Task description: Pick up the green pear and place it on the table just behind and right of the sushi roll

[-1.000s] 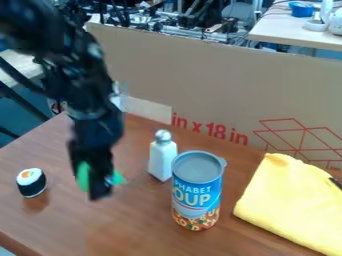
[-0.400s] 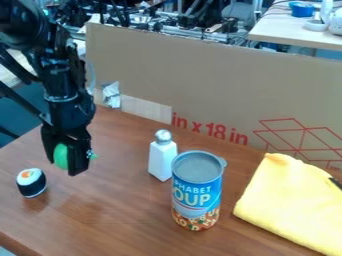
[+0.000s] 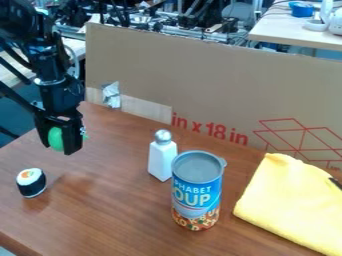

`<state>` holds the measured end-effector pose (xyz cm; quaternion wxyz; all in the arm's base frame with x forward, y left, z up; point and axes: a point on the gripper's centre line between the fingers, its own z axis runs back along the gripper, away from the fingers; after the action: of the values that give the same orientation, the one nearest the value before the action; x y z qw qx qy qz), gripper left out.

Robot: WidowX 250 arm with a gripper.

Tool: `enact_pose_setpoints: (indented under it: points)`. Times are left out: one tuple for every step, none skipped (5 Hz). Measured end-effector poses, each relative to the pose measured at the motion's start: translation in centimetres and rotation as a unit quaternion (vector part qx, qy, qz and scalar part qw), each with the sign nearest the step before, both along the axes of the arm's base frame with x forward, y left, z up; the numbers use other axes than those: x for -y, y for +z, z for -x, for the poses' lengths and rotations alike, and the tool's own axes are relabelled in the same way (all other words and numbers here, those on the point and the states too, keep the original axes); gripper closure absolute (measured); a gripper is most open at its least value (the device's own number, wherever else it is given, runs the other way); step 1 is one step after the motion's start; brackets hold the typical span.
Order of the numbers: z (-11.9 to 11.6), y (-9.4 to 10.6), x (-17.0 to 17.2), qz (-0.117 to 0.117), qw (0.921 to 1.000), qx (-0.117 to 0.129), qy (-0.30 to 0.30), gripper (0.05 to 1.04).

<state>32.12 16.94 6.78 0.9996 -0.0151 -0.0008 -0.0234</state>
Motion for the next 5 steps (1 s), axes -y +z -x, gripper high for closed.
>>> enact_pose_setpoints:
  points:
    - [-0.5, -0.8, 0.4, -0.005, 0.9999, -0.011, -0.006, 0.216]
    - [-0.5, -2.2, 0.3, -0.013, 0.9993, -0.031, -0.016, 0.216]
    - [-0.4, -3.7, -0.1, -0.021, 0.9987, -0.045, -0.01, 0.216]
    - [-0.9, -3.8, -0.7, -0.024, 0.9989, -0.041, -0.003, 0.174]
    - [-0.6, -3.7, -0.8, -0.01, 0.999, -0.044, 0.004, 0.066]
